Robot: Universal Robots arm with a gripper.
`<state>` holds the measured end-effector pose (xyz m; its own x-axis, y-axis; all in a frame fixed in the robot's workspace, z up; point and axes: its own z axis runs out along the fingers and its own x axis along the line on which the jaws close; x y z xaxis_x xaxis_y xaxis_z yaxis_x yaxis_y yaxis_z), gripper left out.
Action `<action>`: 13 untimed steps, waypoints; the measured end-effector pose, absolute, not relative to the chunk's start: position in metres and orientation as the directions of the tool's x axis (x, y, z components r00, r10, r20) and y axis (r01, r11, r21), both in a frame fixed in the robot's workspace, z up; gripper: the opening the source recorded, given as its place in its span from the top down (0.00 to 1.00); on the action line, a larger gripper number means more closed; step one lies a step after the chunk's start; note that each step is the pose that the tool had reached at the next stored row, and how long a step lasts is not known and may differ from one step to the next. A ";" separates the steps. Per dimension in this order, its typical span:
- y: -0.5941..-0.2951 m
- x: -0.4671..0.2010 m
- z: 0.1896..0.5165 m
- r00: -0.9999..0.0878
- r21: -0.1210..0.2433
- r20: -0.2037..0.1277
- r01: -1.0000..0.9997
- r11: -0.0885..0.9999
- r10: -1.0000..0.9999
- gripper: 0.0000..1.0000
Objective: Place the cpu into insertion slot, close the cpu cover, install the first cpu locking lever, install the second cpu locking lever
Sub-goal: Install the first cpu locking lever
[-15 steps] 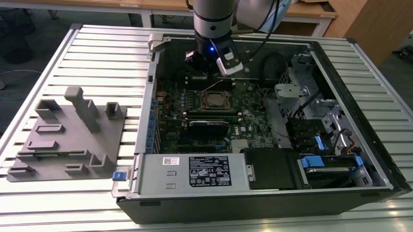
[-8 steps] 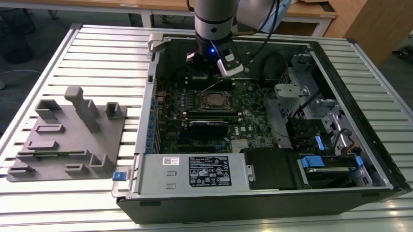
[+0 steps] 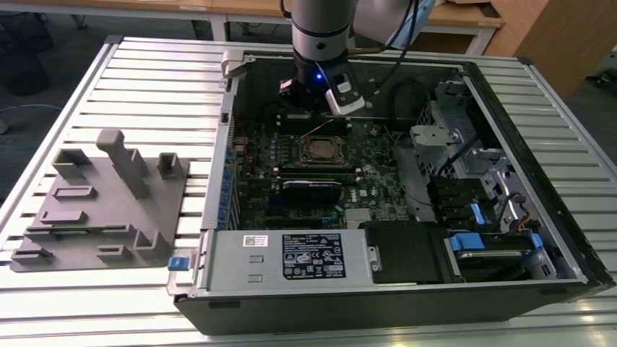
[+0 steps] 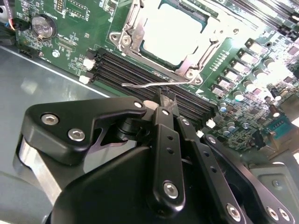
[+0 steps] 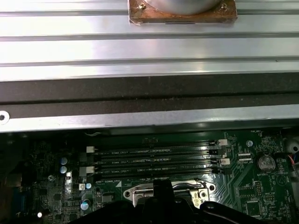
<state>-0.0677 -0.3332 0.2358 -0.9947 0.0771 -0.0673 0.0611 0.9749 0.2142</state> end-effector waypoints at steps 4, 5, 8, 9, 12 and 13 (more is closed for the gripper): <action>-0.333 -0.066 0.236 -0.995 0.214 -0.067 0.061 0.975 0.077 0.89; -0.333 -0.066 0.236 -0.995 0.214 -0.067 0.061 0.975 0.077 0.89; -0.333 -0.066 0.234 -0.995 0.214 -0.067 0.061 0.975 0.077 0.89; -0.333 -0.066 0.233 -0.995 0.214 -0.067 0.061 0.975 0.077 0.89; -0.333 -0.066 0.233 -0.995 0.214 -0.067 0.061 0.975 0.077 0.89; -0.333 -0.066 0.233 -0.995 0.214 -0.067 0.061 0.975 0.077 0.89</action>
